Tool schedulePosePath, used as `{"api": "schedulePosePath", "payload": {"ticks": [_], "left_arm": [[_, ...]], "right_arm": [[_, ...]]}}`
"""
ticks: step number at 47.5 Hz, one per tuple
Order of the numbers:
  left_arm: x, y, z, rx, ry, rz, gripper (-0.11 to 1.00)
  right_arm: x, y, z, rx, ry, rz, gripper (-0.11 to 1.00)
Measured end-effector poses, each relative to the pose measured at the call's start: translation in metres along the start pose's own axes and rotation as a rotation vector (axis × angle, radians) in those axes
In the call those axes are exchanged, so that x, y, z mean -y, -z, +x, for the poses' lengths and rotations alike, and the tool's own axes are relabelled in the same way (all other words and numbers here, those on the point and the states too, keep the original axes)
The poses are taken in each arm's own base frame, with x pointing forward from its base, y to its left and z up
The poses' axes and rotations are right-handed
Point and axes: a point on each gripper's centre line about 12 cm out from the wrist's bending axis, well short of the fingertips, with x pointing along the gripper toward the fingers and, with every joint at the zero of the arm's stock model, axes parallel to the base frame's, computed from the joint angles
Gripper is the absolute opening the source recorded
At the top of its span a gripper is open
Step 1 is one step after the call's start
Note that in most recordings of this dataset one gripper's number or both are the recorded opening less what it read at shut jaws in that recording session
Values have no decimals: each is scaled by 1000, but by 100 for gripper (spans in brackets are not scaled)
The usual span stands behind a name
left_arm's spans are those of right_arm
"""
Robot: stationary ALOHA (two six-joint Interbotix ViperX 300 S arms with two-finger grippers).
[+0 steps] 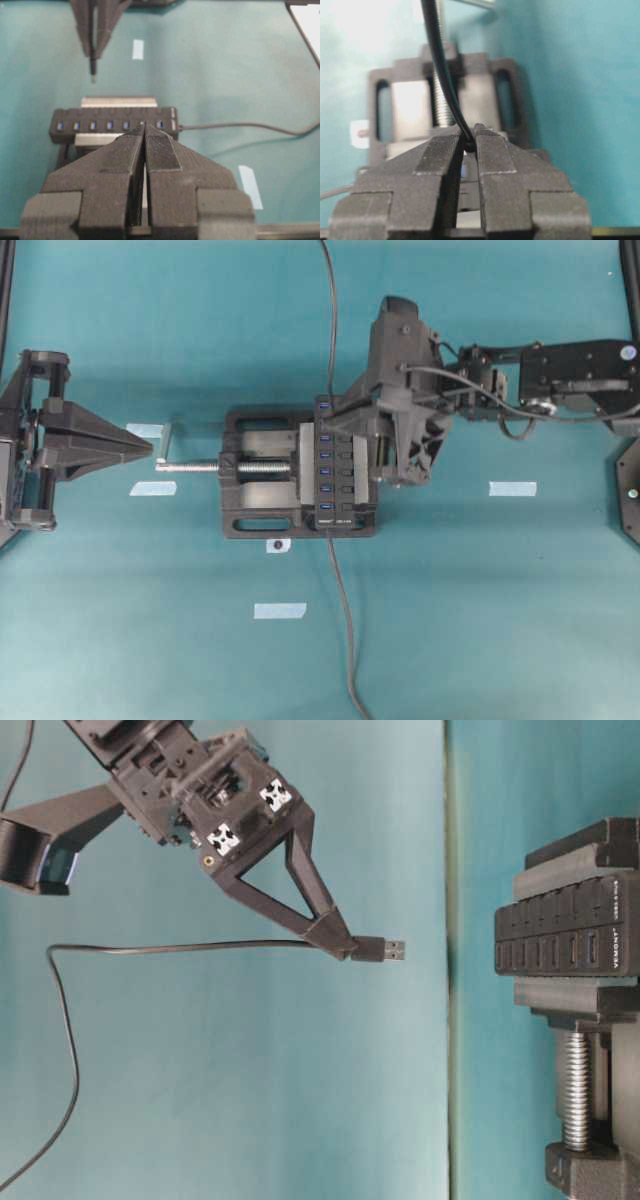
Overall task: Insert the USB into the front port of the fixed hub.
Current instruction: 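Pull the USB plug out of the port with the right gripper, then move the held plug back and align it with the front port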
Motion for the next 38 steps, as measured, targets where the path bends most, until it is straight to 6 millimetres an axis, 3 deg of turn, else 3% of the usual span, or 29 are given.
{"api": "schedulePosePath", "payload": {"ticks": [38], "left_arm": [[0, 0, 0, 0, 0, 0, 0]], "right_arm": [[-44, 7, 5, -26, -89, 47, 7]]}}
